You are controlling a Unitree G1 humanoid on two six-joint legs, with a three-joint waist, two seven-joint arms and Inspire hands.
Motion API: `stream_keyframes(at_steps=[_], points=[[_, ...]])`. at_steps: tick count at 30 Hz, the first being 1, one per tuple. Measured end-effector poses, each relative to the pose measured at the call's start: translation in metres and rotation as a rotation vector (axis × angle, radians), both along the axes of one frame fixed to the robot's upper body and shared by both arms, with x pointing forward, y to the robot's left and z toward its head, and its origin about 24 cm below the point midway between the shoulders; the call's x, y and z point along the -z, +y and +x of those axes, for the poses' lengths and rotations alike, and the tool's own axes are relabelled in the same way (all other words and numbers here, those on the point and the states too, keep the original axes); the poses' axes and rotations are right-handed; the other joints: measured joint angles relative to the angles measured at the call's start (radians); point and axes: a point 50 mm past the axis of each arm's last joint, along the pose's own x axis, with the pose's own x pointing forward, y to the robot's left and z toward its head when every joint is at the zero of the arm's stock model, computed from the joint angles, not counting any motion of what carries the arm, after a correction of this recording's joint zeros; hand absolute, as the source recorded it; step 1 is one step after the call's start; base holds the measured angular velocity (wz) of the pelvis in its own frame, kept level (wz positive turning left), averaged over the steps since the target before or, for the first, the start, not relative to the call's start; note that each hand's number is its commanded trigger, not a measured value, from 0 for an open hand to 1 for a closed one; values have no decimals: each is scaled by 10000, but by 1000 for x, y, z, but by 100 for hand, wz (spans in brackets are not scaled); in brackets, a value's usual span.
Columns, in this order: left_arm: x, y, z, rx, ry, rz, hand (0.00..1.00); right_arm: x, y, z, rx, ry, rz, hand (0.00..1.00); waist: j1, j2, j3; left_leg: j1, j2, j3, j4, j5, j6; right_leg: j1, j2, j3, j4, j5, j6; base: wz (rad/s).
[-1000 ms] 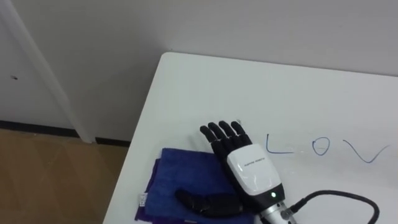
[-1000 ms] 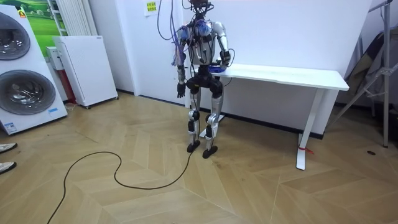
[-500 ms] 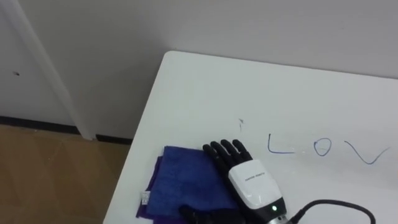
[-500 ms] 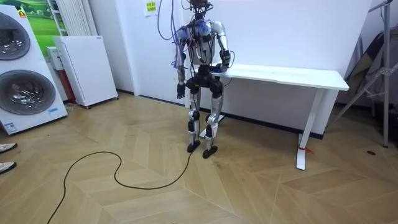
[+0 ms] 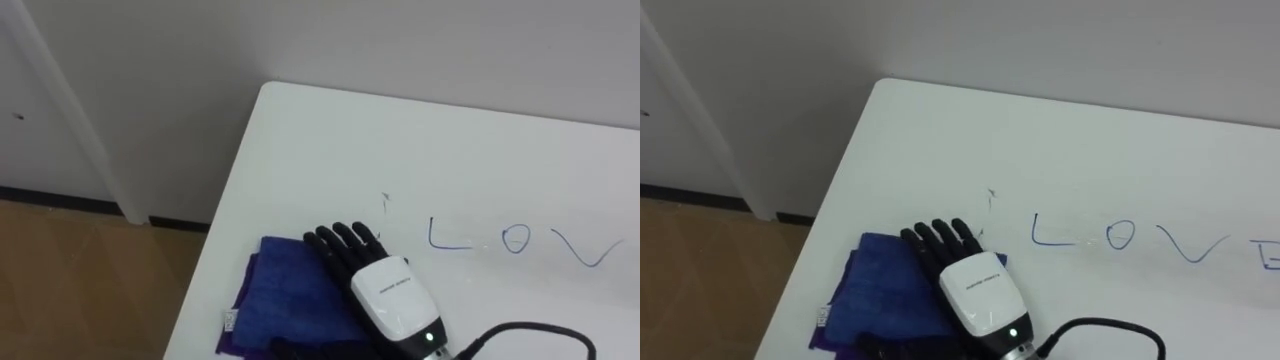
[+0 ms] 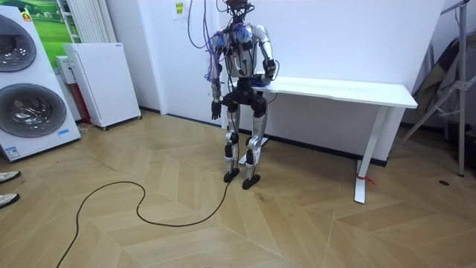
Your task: Wipe table
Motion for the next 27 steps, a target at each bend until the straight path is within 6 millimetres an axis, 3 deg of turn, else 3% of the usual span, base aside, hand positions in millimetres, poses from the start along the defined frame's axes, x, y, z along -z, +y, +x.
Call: stream_keyframes(at_steps=[1,2,3,8,15,27], points=[[0,0,0,16,-2,4,0,1,0,-2,-86,111,-17,11,57,1,0,-2,-1,1,-1,0,0,-3,1,1,1,1,1,0],[0,0,0,18,-8,6,0,2,0,-3,-141,167,-58,87,82,2,1,-6,-1,0,-2,0,0,-6,2,2,1,1,1,0],[0,0,0,68,-1,18,0,3,1,-4,-218,302,-136,100,93,9,5,-15,-2,-17,1,0,0,-13,-3,-17,1,1,1,0],[0,0,0,141,42,18,0,5,0,-4,-279,572,-367,100,95,51,6,-22,-4,-64,4,0,0,-5,-33,-58,-5,0,1,3],[-1,1,6,52,44,168,0,-4,0,10,12,-420,-143,100,79,137,-62,38,-22,-1,-9,1,1,71,-1,-56,-14,0,2,1],[-2,4,4,-196,147,305,0,-2,-7,7,596,-352,47,100,42,144,-62,200,-31,-209,52,3,5,329,-53,-145,-16,-1,3,4]])
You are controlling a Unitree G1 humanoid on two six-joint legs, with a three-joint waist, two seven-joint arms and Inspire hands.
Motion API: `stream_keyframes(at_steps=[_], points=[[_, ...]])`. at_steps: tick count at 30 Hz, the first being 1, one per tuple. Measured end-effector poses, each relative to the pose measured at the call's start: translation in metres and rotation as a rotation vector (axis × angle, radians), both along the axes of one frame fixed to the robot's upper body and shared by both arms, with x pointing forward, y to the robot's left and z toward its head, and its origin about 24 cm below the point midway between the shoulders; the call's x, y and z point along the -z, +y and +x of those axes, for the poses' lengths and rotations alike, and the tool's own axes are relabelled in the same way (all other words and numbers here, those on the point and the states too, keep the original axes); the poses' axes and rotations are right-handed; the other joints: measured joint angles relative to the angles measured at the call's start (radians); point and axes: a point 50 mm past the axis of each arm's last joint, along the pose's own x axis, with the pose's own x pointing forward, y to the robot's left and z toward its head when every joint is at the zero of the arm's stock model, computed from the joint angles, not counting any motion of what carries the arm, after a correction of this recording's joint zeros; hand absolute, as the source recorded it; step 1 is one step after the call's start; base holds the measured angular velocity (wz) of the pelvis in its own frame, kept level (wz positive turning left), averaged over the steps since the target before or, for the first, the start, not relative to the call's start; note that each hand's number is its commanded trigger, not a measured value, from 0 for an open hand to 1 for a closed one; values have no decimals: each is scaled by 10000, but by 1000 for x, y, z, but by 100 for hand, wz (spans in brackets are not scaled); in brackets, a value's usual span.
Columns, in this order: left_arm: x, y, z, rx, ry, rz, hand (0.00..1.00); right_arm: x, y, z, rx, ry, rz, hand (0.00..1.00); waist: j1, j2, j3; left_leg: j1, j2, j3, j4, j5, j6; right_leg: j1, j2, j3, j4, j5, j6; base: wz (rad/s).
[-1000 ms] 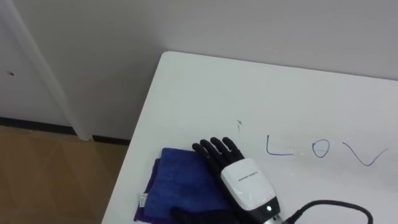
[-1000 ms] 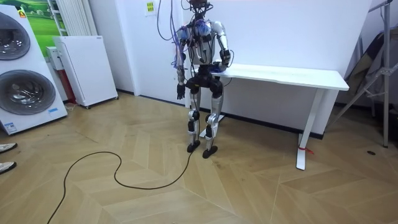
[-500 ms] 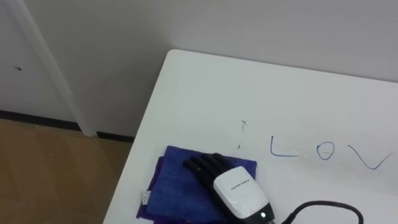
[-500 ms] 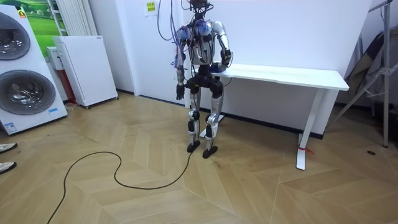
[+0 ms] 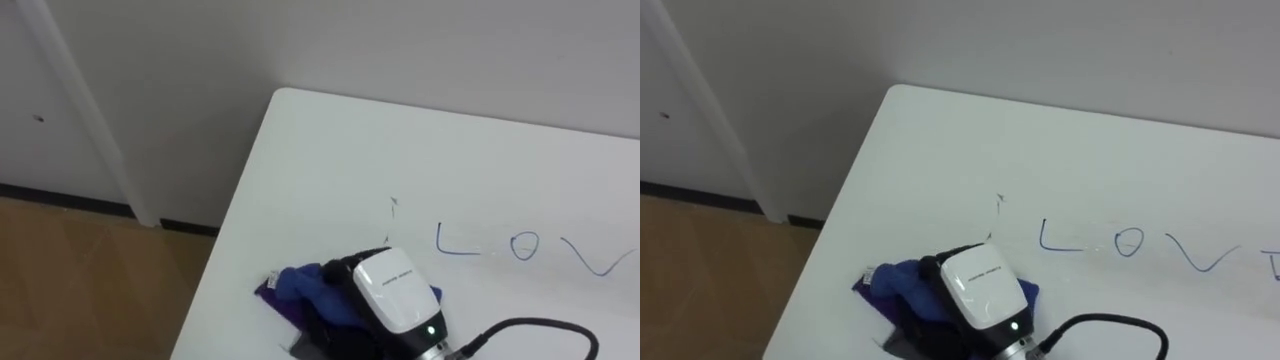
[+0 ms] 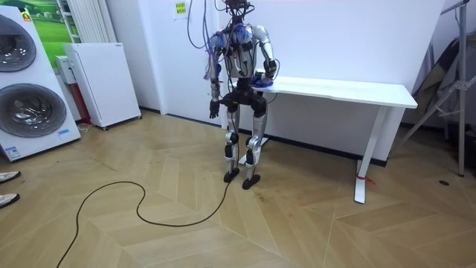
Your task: Wipe table
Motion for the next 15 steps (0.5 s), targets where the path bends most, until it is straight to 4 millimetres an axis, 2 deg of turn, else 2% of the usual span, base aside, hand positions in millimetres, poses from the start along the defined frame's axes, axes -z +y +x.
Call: stream_keyframes(at_steps=[10,15], points=[[-1,3,-10,-113,244,185,0,2,-5,0,334,280,109,100,-5,40,-13,96,-9,-26,-64,2,3,59,77,67,8,1,-1,-1],[-1,1,-12,-61,161,123,0,9,-14,8,1315,1031,847,100,-139,78,8,111,-59,-162,66,9,17,197,-62,-160,7,1,6,10]])
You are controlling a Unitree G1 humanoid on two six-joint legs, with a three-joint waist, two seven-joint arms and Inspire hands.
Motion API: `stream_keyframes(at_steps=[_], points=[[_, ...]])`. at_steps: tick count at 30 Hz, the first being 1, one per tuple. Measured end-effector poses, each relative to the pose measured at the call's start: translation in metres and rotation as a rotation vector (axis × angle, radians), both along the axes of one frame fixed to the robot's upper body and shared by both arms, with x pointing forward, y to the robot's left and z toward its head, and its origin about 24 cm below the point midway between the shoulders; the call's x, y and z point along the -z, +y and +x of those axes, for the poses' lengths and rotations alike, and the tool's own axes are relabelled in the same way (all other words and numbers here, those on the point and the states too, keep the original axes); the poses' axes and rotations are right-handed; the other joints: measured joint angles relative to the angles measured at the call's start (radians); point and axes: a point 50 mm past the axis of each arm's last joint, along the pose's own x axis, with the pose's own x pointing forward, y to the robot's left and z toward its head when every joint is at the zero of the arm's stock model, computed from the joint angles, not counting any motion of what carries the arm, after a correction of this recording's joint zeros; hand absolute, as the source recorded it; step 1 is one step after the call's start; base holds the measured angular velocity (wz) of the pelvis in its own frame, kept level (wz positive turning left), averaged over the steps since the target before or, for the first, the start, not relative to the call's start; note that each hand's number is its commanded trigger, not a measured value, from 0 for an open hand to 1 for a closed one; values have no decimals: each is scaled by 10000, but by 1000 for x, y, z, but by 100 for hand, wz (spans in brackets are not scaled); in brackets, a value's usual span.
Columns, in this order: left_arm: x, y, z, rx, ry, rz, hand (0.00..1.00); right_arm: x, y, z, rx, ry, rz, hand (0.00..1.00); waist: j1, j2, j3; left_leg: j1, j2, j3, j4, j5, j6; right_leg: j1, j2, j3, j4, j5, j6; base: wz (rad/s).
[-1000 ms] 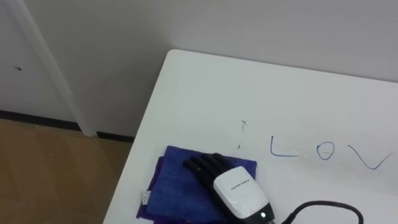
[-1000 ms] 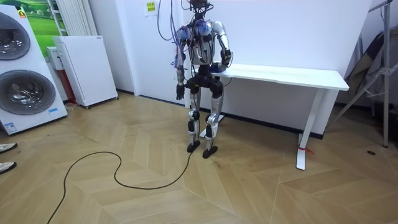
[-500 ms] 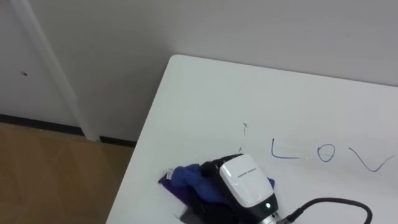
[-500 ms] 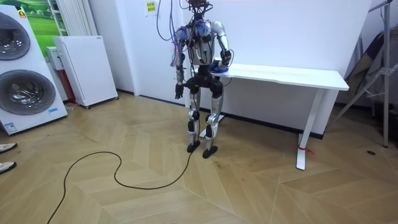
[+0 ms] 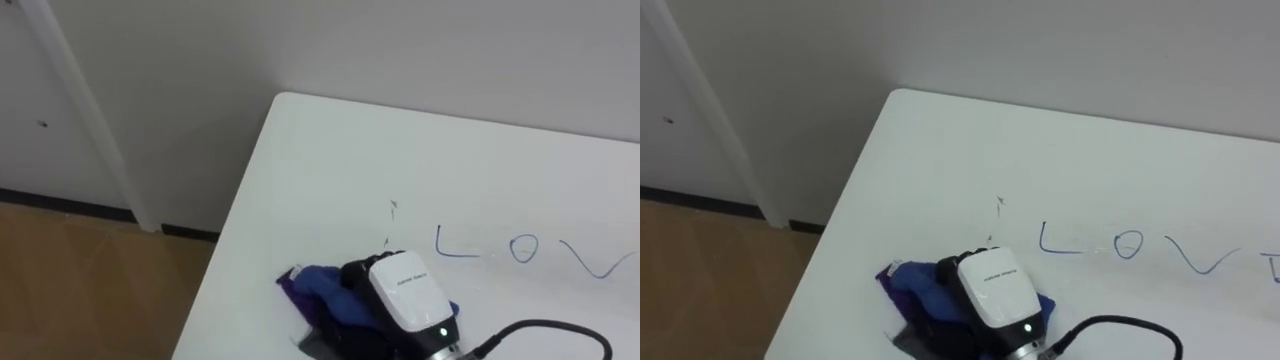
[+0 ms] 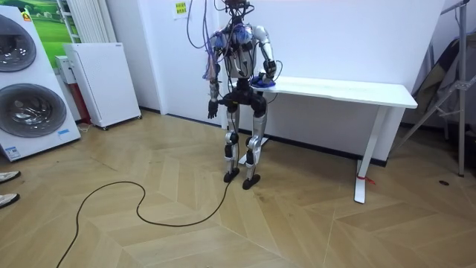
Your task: Wipe table
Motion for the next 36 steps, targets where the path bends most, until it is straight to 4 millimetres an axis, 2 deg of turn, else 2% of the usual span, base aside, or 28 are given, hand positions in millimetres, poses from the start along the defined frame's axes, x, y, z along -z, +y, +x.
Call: stream_keyframes(at_steps=[5,7,9,10,12,13,15,16,18,22,24,28,30,33,35,36], points=[[2,-7,-4,206,338,-77,0,-3,3,25,667,526,191,100,74,161,80,-42,16,-6,-32,3,23,-83,15,15,110,10,15,-3],[3,-9,-7,194,456,-90,0,-5,2,39,820,630,-2,100,259,201,76,-110,20,10,-27,14,15,-215,14,-4,192,13,10,-5],[3,-9,-9,123,592,-86,0,-8,-5,66,1214,723,-182,100,419,174,83,-276,0,-90,34,66,11,-357,-15,-173,205,23,-7,13],[2,-10,-9,72,595,-112,0,-9,-9,73,1481,750,-239,100,427,169,83,-345,-9,-130,77,74,21,-378,-30,-302,198,23,-7,27],[0,-9,-10,-36,428,-246,0,-13,-35,101,2746,797,-405,100,528,152,103,-452,-54,-258,97,115,47,-393,-52,-455,175,21,-2,28],[0,-9,-12,-47,438,-251,0,-13,-42,107,3132,855,-358,100,527,148,99,-477,-72,-311,107,124,55,-391,-55,-545,171,17,4,29],[-1,-7,-19,-97,674,-290,0,-17,-72,120,4732,1013,-187,100,530,117,83,-539,-118,-480,228,145,71,-467,-154,-729,181,16,7,26],[-2,-6,-22,-148,751,-284,0,-18,-80,121,5035,1022,-101,100,500,120,78,-577,-128,-527,243,145,72,-479,-160,-829,180,16,7,25],[-4,0,-29,-476,742,-230,0,-22,-115,118,6306,943,-47,100,400,109,80,-695,-178,-760,237,162,98,-514,-188,-880,173,16,8,33],[-9,15,-45,-782,1096,160,0,-19,-151,104,7862,1067,186,100,342,99,56,-457,-167,-773,73,163,98,-366,-179,-829,156,13,12,7],[-13,25,-52,-611,1307,492,0,-13,-173,82,8535,1099,-58,100,151,75,52,-341,-168,-855,16,166,97,-237,-197,-961,198,11,17,19],[-18,33,-62,-606,1458,743,0,0,-191,48,9402,1398,-211,100,-67,-14,-43,-4,-175,-728,-127,166,97,88,-216,-936,162,0,35,9],[-19,36,-60,-673,1271,792,0,5,-199,30,9802,1532,-452,100,-248,-125,-46,119,-178,-688,-147,166,97,239,-217,-965,161,0,38,17],[-19,34,-57,-312,1193,806,0,9,-207,13,10241,1734,-582,100,-408,-150,-34,366,-233,-664,-176,166,97,517,-269,-826,152,-37,105,2],[-18,33,-52,-198,1098,803,0,10,-208,8,10305,1733,-617,100,-416,-140,-44,388,-284,-596,-166,165,98,554,-329,-818,160,-99,207,-16],[-17,31,-49,-146,1008,752,0,8,-208,10,10218,1650,-641,100,-391,-116,-46,385,-283,-400,-171,165,98,532,-342,-797,160,-107,221,-19]])
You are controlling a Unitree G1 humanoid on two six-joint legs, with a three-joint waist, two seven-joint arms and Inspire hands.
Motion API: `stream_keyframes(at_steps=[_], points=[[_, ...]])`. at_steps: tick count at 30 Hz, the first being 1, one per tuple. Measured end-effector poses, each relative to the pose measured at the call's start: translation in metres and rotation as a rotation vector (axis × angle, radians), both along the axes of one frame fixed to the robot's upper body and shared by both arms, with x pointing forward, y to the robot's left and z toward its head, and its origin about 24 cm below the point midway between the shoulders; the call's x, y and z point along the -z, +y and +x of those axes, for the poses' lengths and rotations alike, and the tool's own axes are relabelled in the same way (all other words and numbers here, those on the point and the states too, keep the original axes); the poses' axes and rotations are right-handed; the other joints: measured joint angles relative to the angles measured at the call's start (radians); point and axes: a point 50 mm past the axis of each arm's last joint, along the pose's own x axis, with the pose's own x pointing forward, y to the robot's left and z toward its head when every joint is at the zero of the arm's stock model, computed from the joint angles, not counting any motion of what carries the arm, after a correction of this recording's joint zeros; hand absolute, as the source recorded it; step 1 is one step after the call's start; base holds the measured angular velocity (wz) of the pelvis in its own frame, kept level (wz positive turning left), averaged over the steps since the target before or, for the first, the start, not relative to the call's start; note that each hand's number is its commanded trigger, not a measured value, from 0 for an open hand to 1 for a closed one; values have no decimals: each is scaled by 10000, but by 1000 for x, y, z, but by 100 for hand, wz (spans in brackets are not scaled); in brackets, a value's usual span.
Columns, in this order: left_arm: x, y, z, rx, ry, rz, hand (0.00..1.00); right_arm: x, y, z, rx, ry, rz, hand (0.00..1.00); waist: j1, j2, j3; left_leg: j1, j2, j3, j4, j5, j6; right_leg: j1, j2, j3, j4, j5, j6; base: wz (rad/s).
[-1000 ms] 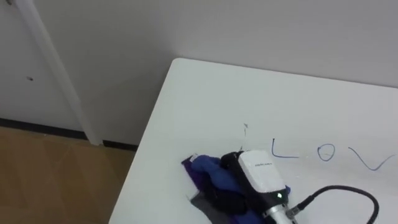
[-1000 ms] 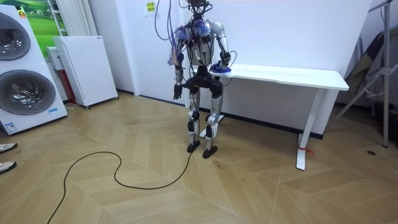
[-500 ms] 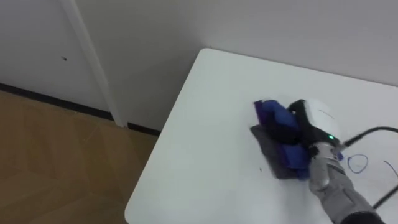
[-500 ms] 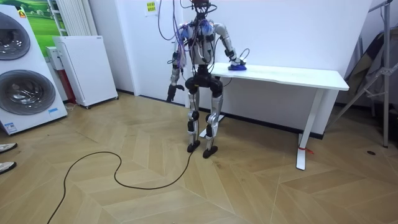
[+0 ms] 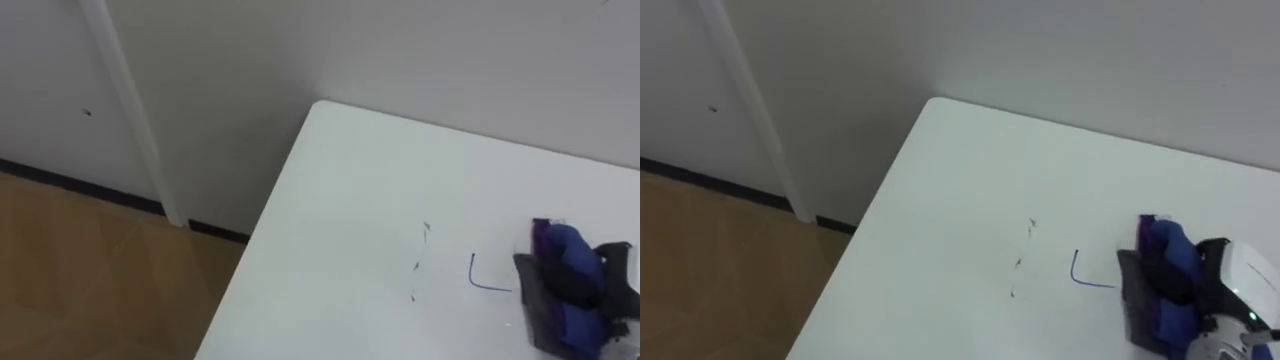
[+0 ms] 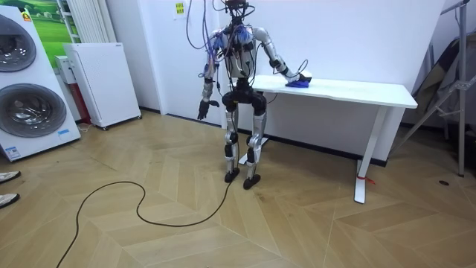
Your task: Wipe table
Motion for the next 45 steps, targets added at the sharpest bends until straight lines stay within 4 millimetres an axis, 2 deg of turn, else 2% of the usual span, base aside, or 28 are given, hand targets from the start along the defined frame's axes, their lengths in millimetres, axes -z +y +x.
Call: stream_keyframes(at_steps=[4,7,9,10,11,12,13,15,18,19,20,23,25,27,28,29,30,31,32,33,35,39,42,45], points=[[3,-7,3,-4,-83,-183,0,-1,10,9,-516,100,-243,100,70,71,-6,47,1,72,12,0,0,4,3,147,-8,-11,19,-18],[5,-14,3,163,-14,-378,0,-4,28,23,-1370,178,-610,100,230,163,17,22,40,218,29,-8,13,-101,45,262,-3,-40,61,-31],[7,-19,9,370,-11,-578,0,-9,56,39,-2814,71,-882,100,372,296,115,-128,113,209,17,-18,27,-296,123,247,25,8,-17,-29],[8,-20,10,434,37,-648,0,-10,64,43,-3215,58,-971,100,378,318,125,-161,126,206,26,-20,25,-324,135,253,42,18,-35,-18],[9,-23,14,458,33,-744,0,-13,81,49,-4055,93,-1188,100,412,335,136,-187,159,218,33,-11,15,-407,161,255,105,36,-66,-12],[10,-26,13,426,74,-811,0,-15,100,54,-4898,127,-1350,100,548,386,151,-184,186,262,26,5,-13,-490,172,255,196,18,-101,-15],[10,-27,13,420,112,-844,0,-15,110,56,-5280,172,-1343,100,671,390,152,-193,195,303,21,16,-30,-551,172,249,199,5,-136,-10],[12,-31,18,512,107,-955,0,-17,148,60,-6673,169,-1195,100,919,417,157,-253,208,277,28,83,-89,-611,177,247,177,-27,-200,4],[13,-34,14,506,330,-1102,0,-18,174,63,-7482,89,-830,100,1218,437,142,-306,187,228,28,116,-85,-614,149,151,176,-57,-197,16],[13,-35,13,486,363,-1119,0,-19,175,64,-7517,61,-779,100,1239,448,130,-340,179,226,30,117,-84,-625,140,116,174,-60,-191,16],[12,-35,10,467,425,-1158,0,-21,177,66,-7570,32,-743,100,1241,469,85,-399,168,217,51,136,-70,-704,119,74,184,-65,-181,11],[10,-33,0,326,485,-1106,0,-20,175,65,-7565,-111,-517,100,1119,362,83,-450,162,225,48,138,-69,-705,103,-35,171,-58,-172,4],[9,-32,0,313,491,-1070,0,-17,172,63,-7565,-137,-348,100,921,328,85,-450,142,183,52,137,-68,-660,94,-55,144,-57,-170,18],[9,-32,0,333,471,-1065,0,-11,164,55,-7161,-296,-159,100,569,333,79,-430,117,190,63,139,-66,-611,56,-34,144,-59,-165,27],[9,-31,2,334,422,-1036,0,-9,161,53,-6974,-351,-75,100,552,310,79,-412,107,191,63,139,-66,-584,47,-34,128,-61,-162,12],[9,-29,4,353,374,-951,0,-6,153,47,-6650,-379,-25,100,480,226,19,-400,68,190,61,140,-63,-526,23,-24,45,-74,-129,9],[8,-27,4,273,336,-887,0,-5,142,42,-6277,-373,-119,100,348,238,-33,-372,40,234,54,146,-52,-465,-7,-18,3,-88,-78,10],[8,-26,4,196,302,-855,0,-3,136,38,-6013,-375,-166,100,301,244,-31,-337,35,276,53,149,-47,-422,-18,-11,-5,-82,-68,7],[6,-22,2,-22,239,-748,0,0,122,29,-5347,-388,-139,100,243,154,-10,-262,17,274,49,149,-46,-348,-35,18,-9,-78,-48,0],[5,-19,0,-248,199,-615,0,3,109,21,-4644,-395,-85,100,134,195,-49,-249,8,265,44,145,-39,-288,-47,21,-9,-77,-33,0],[4,-14,0,-351,129,-469,0,7,91,13,-3763,-407,-69,100,-41,150,-40,-177,3,269,26,115,13,-223,-57,25,-9,-94,1,0],[1,-8,0,-640,-71,-195,0,13,51,-7,-1657,-308,-113,100,-284,85,-74,-181,-20,260,99,79,80,-184,-85,10,22,-98,32,3],[1,-8,-5,-664,32,-197,0,13,39,-14,-997,-265,-124,100,-406,56,-69,-233,-27,249,193,76,86,-183,-89,-24,21,-95,40,1],[3,-13,-4,-546,91,-322,0,12,39,-11,-909,-306,-120,100,-421,77,-86,-243,-31,203,240,78,87,-142,-74,-14,6,-89,47,5]])
